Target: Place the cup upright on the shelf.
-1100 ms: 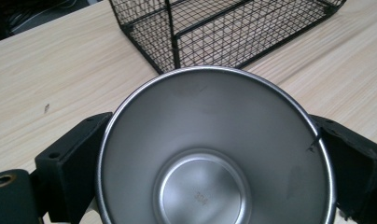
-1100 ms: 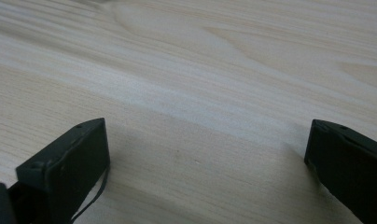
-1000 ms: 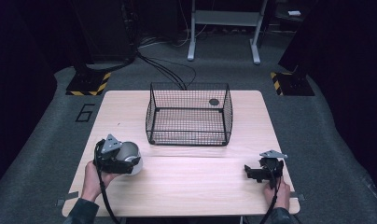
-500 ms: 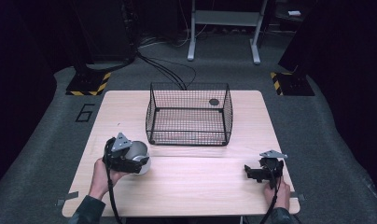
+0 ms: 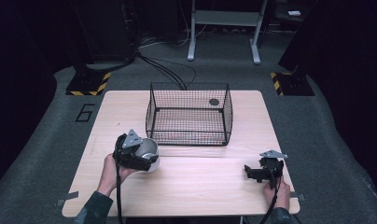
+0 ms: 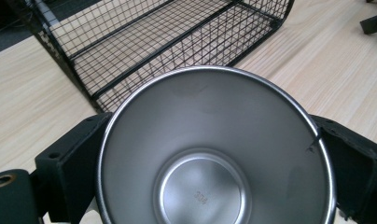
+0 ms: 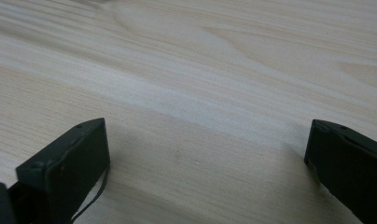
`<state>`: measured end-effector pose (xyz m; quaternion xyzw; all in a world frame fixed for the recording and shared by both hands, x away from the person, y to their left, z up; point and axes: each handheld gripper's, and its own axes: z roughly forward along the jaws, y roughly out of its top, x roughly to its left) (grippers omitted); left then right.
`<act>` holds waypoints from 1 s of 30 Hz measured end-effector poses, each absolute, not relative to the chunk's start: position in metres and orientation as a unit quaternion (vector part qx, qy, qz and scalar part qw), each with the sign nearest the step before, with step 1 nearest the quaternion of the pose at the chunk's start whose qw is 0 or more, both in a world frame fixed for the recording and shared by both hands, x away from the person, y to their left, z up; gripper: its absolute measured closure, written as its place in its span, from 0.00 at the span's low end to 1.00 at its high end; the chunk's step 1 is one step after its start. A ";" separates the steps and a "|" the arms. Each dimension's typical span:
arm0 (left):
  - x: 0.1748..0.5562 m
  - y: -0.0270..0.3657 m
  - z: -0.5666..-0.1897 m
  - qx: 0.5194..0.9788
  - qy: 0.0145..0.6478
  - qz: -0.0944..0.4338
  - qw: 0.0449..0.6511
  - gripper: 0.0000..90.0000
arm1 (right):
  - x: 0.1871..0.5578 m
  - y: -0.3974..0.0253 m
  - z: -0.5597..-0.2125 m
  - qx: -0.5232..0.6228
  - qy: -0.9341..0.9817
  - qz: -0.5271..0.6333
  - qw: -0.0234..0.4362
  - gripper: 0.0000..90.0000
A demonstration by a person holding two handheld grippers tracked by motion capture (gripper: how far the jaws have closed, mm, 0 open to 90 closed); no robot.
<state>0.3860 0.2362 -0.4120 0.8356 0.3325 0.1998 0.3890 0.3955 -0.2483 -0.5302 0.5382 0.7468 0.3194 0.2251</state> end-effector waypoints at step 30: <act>0.405 0.201 -0.398 0.849 0.300 0.172 0.399 0.07 | 0.395 -0.248 -0.530 0.538 0.746 0.320 0.226 0.00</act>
